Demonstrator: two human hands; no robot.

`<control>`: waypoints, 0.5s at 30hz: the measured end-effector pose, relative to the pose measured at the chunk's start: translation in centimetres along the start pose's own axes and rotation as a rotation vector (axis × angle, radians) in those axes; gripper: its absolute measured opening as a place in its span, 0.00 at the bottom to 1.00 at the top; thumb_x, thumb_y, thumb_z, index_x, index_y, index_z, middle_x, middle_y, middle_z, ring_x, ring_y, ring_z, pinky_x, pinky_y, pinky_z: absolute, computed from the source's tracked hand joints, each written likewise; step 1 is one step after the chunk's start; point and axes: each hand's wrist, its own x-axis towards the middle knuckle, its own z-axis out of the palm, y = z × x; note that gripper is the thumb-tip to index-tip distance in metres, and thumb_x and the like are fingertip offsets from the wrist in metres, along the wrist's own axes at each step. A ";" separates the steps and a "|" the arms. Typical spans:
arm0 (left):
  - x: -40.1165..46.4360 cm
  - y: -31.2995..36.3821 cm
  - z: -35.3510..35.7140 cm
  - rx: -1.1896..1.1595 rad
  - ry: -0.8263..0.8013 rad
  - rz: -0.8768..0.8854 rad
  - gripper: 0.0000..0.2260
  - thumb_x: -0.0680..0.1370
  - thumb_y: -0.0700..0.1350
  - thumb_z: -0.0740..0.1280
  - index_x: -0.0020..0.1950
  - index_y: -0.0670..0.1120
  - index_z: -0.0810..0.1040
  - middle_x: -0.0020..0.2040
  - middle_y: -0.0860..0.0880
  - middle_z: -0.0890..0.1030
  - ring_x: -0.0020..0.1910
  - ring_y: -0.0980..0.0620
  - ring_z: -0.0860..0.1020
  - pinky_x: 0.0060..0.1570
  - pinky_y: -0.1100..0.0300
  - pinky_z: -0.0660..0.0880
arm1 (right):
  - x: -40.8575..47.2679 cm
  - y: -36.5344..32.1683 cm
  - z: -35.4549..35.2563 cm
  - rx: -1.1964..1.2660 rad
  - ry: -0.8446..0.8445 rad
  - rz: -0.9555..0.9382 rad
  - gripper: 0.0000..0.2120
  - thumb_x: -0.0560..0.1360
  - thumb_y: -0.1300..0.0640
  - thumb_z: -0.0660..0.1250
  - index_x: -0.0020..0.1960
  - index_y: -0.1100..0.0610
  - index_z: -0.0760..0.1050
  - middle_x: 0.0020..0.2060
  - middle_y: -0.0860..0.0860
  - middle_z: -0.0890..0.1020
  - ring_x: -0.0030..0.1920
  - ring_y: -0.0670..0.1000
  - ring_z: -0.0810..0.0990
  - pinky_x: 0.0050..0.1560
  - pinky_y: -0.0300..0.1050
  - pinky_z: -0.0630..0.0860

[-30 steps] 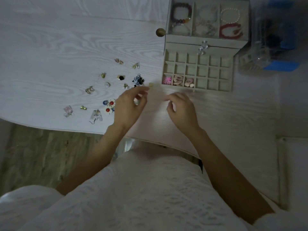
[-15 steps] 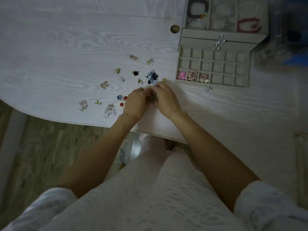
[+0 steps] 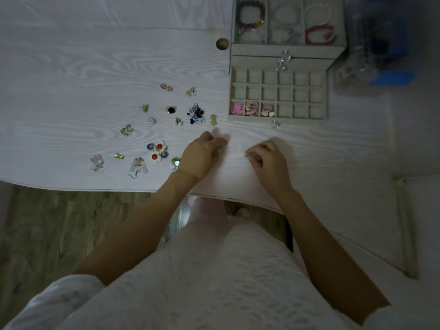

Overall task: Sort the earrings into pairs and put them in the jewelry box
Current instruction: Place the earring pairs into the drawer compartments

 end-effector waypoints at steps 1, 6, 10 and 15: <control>0.3 0.4 0.1 -0.003 -0.009 0.021 0.13 0.73 0.37 0.66 0.57 0.43 0.79 0.50 0.39 0.78 0.41 0.40 0.78 0.39 0.55 0.73 | -0.3 0.3 -0.3 -0.011 0.013 0.012 0.06 0.74 0.63 0.66 0.50 0.61 0.80 0.50 0.56 0.75 0.46 0.53 0.76 0.49 0.49 0.77; 1.3 1.5 0.6 -0.046 -0.021 0.028 0.09 0.73 0.39 0.69 0.53 0.43 0.81 0.49 0.42 0.79 0.41 0.42 0.79 0.39 0.59 0.69 | -0.2 0.8 -1.8 0.016 0.062 0.074 0.07 0.72 0.66 0.66 0.47 0.59 0.80 0.47 0.55 0.78 0.45 0.51 0.77 0.48 0.39 0.75; 2.1 2.3 1.0 -0.068 0.008 0.033 0.08 0.72 0.38 0.69 0.51 0.44 0.80 0.45 0.43 0.80 0.38 0.44 0.79 0.38 0.58 0.71 | 2.0 0.6 -4.7 0.096 0.217 0.108 0.07 0.71 0.64 0.69 0.48 0.59 0.81 0.45 0.56 0.82 0.42 0.48 0.78 0.44 0.24 0.70; 3.0 3.3 1.6 -0.088 0.012 0.008 0.09 0.70 0.38 0.69 0.50 0.44 0.78 0.42 0.44 0.80 0.36 0.45 0.79 0.35 0.59 0.71 | 7.0 0.8 -7.9 0.110 0.373 0.175 0.07 0.70 0.61 0.70 0.48 0.56 0.81 0.42 0.52 0.85 0.41 0.48 0.80 0.42 0.40 0.75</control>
